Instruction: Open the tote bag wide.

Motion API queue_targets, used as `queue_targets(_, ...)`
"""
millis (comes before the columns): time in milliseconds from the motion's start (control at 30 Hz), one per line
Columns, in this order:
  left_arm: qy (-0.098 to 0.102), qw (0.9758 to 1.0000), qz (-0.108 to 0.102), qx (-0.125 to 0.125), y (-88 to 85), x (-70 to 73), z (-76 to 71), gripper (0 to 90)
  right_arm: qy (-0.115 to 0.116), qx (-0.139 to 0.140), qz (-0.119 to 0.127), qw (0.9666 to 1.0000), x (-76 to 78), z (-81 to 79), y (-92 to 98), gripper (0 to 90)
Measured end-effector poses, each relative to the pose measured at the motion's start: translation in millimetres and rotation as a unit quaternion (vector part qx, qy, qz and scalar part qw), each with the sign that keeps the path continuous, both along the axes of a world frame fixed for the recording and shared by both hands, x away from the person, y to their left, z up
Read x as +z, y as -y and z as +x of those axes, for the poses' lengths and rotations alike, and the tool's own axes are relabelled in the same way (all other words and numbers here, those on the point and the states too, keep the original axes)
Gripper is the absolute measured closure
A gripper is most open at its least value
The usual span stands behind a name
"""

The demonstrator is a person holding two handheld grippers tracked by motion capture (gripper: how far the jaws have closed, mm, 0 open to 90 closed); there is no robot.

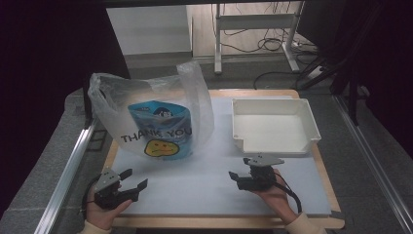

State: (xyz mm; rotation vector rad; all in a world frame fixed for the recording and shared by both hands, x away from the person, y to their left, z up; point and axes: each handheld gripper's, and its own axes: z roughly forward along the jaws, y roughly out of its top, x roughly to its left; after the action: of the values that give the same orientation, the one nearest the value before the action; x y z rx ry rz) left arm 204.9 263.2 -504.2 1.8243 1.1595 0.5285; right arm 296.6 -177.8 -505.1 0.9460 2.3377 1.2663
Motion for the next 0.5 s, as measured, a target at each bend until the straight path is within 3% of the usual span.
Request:
queue_targets(100, 0.010, 0.9999, -0.008, -0.004, 2.5, 13.5, 4.0, 29.5, -0.004, 0.005, 0.000, 1.0000, -1.0, -0.2, -1.8, 24.8)
queue_targets(500, 0.020, 0.9994, -0.026, 0.010, -11.8, 38.1, 0.1, 31.4, -0.007, 0.016, -0.006, 0.9998, -1.6, -4.1, -6.9, 24.4)
